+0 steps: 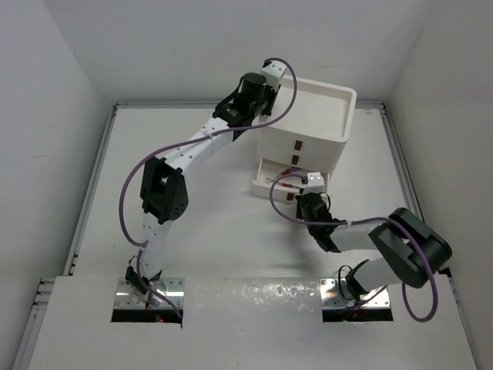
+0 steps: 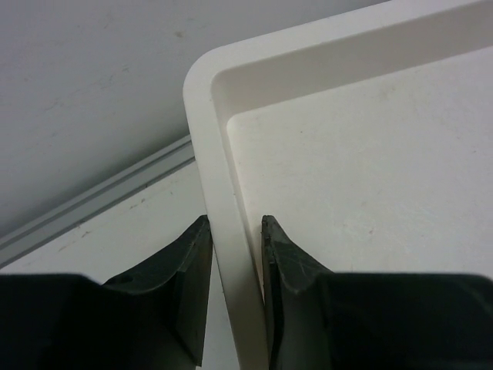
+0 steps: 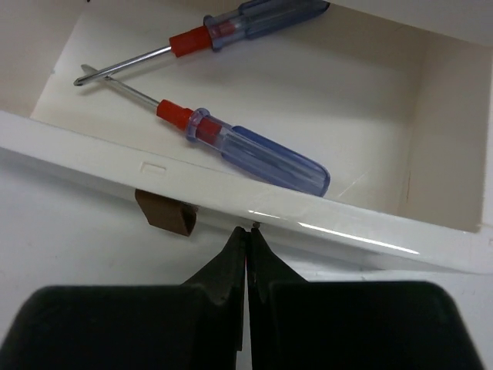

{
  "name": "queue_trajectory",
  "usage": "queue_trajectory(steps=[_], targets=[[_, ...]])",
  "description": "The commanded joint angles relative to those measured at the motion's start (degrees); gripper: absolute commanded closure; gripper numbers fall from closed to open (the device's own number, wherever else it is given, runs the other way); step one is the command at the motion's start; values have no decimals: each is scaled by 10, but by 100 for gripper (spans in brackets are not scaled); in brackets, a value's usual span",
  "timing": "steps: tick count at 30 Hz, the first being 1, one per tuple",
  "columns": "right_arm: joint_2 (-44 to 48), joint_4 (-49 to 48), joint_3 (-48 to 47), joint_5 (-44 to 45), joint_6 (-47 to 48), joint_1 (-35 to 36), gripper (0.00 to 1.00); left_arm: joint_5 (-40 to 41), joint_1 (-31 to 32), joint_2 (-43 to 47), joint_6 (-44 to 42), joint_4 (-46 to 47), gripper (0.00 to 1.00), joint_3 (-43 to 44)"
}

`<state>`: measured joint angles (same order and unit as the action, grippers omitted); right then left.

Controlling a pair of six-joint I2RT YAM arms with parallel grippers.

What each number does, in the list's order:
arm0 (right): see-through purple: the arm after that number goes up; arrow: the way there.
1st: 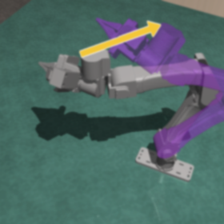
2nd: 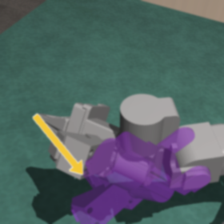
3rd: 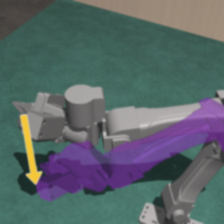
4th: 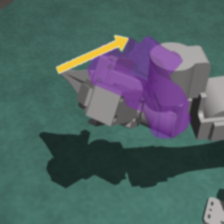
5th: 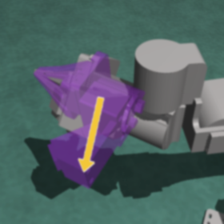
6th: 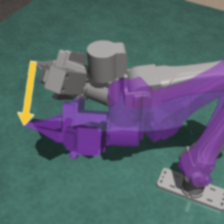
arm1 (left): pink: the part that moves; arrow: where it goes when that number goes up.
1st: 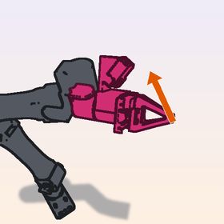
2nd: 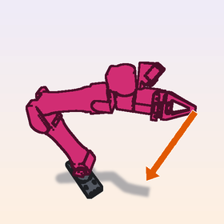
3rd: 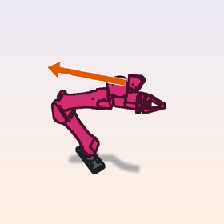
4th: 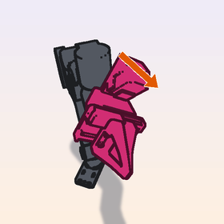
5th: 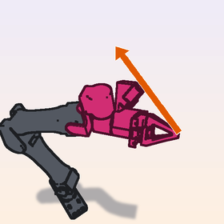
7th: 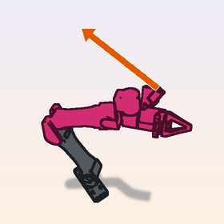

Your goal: Sort the tools into containers

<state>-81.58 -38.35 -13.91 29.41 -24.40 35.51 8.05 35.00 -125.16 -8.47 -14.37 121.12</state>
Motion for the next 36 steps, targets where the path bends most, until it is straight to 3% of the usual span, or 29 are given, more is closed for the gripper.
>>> queue_trajectory(steps=[1, 4, 16, 22, 25, 30, 34, 36], targets=[[-30, -211, -69, 101, 52, -11, 100, -78, 1, 13, -23, -112, 100, -37], [-67, -256, -90, 100, 63, -11, 100, -103, 2, 14, -23, -114, 100, -37], [-173, -394, -109, -52, 43, -9, 100, -142, 2, 11, -35, -121, 100, -48], [-192, -383, -149, 53, 112, -11, 100, -135, 2, 14, -39, -122, 100, -49], [-205, -382, -148, 54, 150, -11, 100, -129, 2, 19, -39, -122, 100, -53], [-177, -375, -106, -5, 231, -4, 100, -123, 2, 21, -35, -122, 100, -52], [-126, -303, -102, -52, 297, 37, 100, -107, 2, 21, -27, -117, 100, -48], [-110, -226, -116, -135, 278, 40, 100, -107, 2, 21, -27, -116, 100, -49]])
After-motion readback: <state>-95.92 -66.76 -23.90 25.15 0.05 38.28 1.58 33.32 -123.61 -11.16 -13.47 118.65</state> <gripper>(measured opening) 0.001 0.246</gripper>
